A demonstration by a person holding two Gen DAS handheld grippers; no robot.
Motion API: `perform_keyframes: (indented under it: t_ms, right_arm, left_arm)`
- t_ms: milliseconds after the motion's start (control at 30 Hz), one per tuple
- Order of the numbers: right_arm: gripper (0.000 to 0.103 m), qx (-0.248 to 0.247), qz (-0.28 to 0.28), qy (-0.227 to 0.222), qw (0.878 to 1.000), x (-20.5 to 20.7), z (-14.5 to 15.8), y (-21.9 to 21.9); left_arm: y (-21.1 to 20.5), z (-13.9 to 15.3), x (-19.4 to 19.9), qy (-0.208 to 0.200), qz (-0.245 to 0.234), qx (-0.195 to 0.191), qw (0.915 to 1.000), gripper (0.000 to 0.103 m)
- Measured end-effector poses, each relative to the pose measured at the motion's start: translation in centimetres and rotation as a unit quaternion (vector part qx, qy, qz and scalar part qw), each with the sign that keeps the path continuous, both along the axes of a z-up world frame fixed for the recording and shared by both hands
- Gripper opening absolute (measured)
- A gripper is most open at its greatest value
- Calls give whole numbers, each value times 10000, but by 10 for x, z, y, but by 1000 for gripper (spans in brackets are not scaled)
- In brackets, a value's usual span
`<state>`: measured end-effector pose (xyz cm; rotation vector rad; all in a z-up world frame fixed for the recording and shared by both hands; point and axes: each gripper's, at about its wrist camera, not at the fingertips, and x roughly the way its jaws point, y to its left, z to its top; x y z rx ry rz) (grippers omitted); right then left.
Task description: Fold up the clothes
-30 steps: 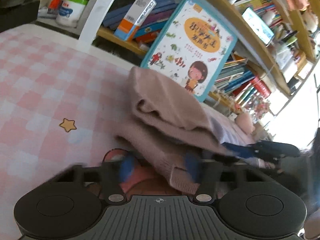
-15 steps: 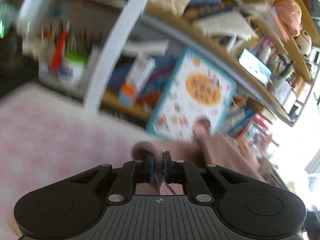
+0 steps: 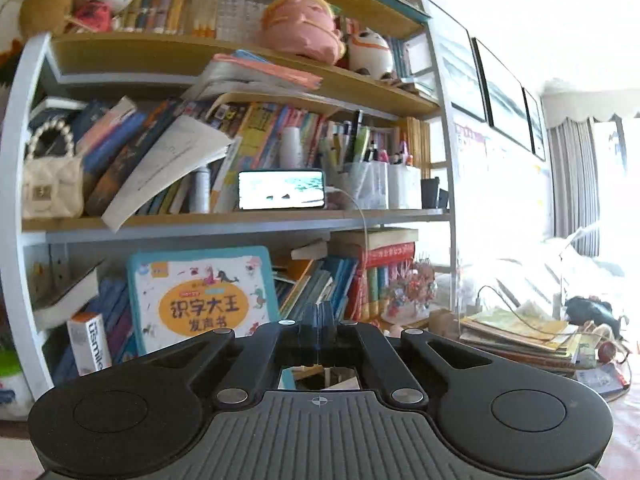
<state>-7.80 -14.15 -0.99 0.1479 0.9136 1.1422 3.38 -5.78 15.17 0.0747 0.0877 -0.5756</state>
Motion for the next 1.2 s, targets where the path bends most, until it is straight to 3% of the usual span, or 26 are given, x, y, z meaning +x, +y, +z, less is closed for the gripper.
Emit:
perform_keyframes:
  t_ms: [67, 133, 167, 200, 233, 300, 333, 433, 533, 633, 667, 800, 900, 967, 1033, 1067, 1100, 1133, 1167, 1200]
  right_arm:
    - [9, 94, -73, 171, 9998, 3, -2, -3]
    - [13, 124, -69, 165, 9998, 1, 1, -10]
    - [19, 135, -63, 155, 9998, 0, 4, -13]
    - [33, 109, -63, 70, 9999, -2, 8, -20]
    - [41, 76, -65, -30, 9999, -3, 12, -27]
    - [46, 19, -105, -250, 9996, -6, 24, -44]
    - [46, -2, -151, -373, 9992, -7, 32, -55]
    - [52, 128, -586, -748, 9954, -6, 59, -91]
    - [70, 362, -1392, -1250, 9817, 6, 87, -127]
    - [71, -26, -2208, -1514, 9635, 34, 91, -141]
    - [71, -168, -2472, -1595, 9556, 43, 92, -145]
    - [70, -560, -2714, -1377, 9509, 97, 73, -143]
    - [70, -660, -2733, -1192, 9522, 132, 56, -134]
    - [70, -631, -2737, -1076, 9537, 146, 47, -131]
    - [69, -602, -2741, -960, 9550, 161, 37, -128]
    - [67, -587, -2742, -902, 9556, 168, 32, -126]
    - [59, -547, -2737, -739, 9574, 173, 27, -125]
    - [46, -502, -2730, -552, 9591, 177, 22, -123]
    - [16, -376, -2714, -411, 9609, 175, 20, -124]
    - [13, -232, -2695, -278, 9623, 172, 19, -126]
  left_arm:
    - [-1, -4, 9, 208, 97, 205, 9995, 8]
    - [21, -15, 2, 502, 317, 139, 9981, 14]
    - [33, -21, -2, 648, 427, 105, 9969, 21]
    - [44, -26, -5, 794, 537, 72, 9954, 33]
    - [55, -32, -8, 940, 646, 38, 9935, 39]
    - [78, -43, -15, 1231, 865, -28, 9886, 66]
    - [89, -48, -18, 1376, 974, -62, 9857, 71]
    - [123, -64, -29, 1807, 1298, -162, 9748, 73]
    - [157, -81, -39, 2232, 1618, -261, 9609, 75]
    - [190, -97, -49, 2658, 1917, -409, 9439, 75]
    - [199, -103, -52, 2831, 1943, -673, 9368, 75]
    - [221, -116, -66, 3302, 1820, -1739, 9097, 74]
    - [218, -118, -73, 3403, 1519, -2100, 9039, 72]
    - [207, -121, -76, 3425, 1242, -2027, 9089, 70]
    - [195, -129, -72, 3502, 1196, -1779, 9118, 50]
    - [189, -133, -71, 3539, 1173, -1654, 9130, 29]
    - [185, -137, -69, 3575, 1148, -1575, 9133, 6]
    - [184, -139, -69, 3607, 1116, -1666, 9108, 3]
    - [184, -140, -69, 3596, 1105, -1727, 9103, 3]
    - [184, -133, -73, 3425, 1168, -1677, 9170, 3]
